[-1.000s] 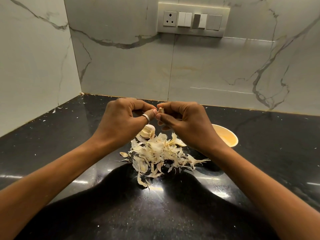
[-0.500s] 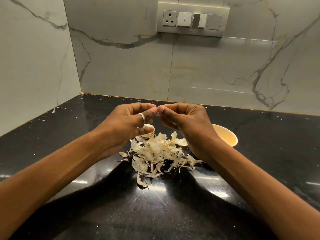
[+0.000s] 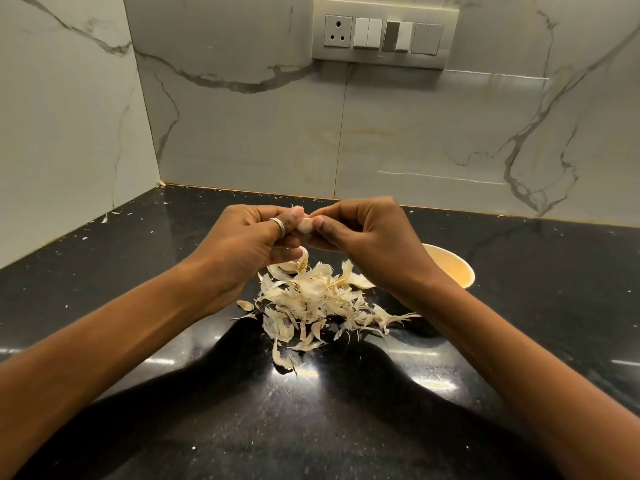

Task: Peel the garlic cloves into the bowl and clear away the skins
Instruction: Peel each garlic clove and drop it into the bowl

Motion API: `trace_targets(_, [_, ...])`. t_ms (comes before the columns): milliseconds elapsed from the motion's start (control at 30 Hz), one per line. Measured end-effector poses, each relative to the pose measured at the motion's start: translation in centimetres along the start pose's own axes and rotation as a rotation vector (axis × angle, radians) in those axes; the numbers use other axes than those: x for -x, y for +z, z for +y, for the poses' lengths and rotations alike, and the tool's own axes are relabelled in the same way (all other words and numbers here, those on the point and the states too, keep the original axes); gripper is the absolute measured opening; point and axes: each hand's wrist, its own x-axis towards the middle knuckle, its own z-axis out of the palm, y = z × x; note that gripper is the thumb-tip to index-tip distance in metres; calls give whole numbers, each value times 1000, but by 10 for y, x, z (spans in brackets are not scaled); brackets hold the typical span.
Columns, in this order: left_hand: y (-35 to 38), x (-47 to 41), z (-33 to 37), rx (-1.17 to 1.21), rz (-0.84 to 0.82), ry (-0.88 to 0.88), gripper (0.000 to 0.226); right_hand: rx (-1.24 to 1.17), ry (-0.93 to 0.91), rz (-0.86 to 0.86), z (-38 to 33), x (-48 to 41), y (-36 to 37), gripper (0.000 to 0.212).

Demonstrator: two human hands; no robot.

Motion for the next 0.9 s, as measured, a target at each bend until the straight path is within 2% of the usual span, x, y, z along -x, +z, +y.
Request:
trace_targets(67, [0,1,-2,-124,3,66,25,228,-108,32,3,0,3,15])
trace_targets(100, [0,2,-3,-161,-3,86,27,263,-133,45,4,0,4,15])
trace_targets(333, [6,4,-5,-122,-14,73,34,284,-173,59,8,2,10,15])
trace_targets(467, [5,3,-6,-135,-7,76,34,404,-236,2,7,2,6,16])
trace_targets(667, [1,2,-8,-293,-16,156,33,642,-343,-68,6,1,3,20])
trace_targets(900, [-1,1,-10,-437,-37,206,28,903,-364,-220,4,1,1,23])
